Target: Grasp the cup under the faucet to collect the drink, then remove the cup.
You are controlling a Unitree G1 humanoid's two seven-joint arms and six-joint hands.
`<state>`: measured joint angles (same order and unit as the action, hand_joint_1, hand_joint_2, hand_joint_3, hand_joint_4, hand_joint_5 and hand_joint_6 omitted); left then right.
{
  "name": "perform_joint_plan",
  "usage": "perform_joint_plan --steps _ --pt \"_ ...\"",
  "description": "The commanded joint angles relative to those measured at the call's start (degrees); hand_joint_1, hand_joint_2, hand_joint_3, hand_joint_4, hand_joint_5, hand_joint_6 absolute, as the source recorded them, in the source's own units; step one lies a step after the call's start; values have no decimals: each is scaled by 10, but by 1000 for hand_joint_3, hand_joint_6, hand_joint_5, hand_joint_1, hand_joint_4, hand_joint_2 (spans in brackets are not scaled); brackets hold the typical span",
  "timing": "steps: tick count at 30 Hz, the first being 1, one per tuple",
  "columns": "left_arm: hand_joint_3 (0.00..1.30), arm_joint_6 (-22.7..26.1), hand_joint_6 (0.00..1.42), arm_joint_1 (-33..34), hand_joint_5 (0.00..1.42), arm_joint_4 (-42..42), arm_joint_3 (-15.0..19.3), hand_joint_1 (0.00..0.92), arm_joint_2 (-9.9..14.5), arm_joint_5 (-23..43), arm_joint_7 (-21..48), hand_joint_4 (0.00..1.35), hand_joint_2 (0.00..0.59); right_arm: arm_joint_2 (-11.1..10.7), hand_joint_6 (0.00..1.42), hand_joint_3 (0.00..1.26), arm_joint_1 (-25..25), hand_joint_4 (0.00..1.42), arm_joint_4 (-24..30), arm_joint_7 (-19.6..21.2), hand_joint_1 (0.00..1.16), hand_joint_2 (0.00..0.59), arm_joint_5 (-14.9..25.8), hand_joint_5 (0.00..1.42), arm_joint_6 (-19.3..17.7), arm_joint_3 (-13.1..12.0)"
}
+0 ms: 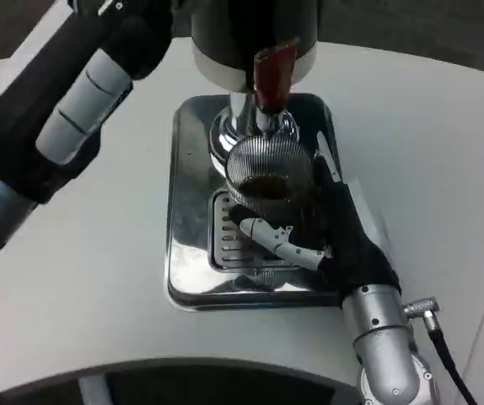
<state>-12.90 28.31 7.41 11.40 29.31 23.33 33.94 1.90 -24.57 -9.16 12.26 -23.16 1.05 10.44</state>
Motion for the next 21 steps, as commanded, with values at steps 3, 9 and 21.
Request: perform_joint_plan --steps 3,9,21 --pt "0 35 3 -98 6 59 52 0 8 21 -12 0 173 17 159 0 -11 0 -33 20 752 176 2 46 -18 10" --pt "0 51 7 -134 9 81 82 0 11 25 -14 0 184 20 205 0 -22 62 -60 25 817 176 6 101 -22 11" --pt "0 59 8 -165 9 95 102 0 19 23 -10 0 183 39 716 342 -44 533 -112 56 968 188 28 530 -44 -4"
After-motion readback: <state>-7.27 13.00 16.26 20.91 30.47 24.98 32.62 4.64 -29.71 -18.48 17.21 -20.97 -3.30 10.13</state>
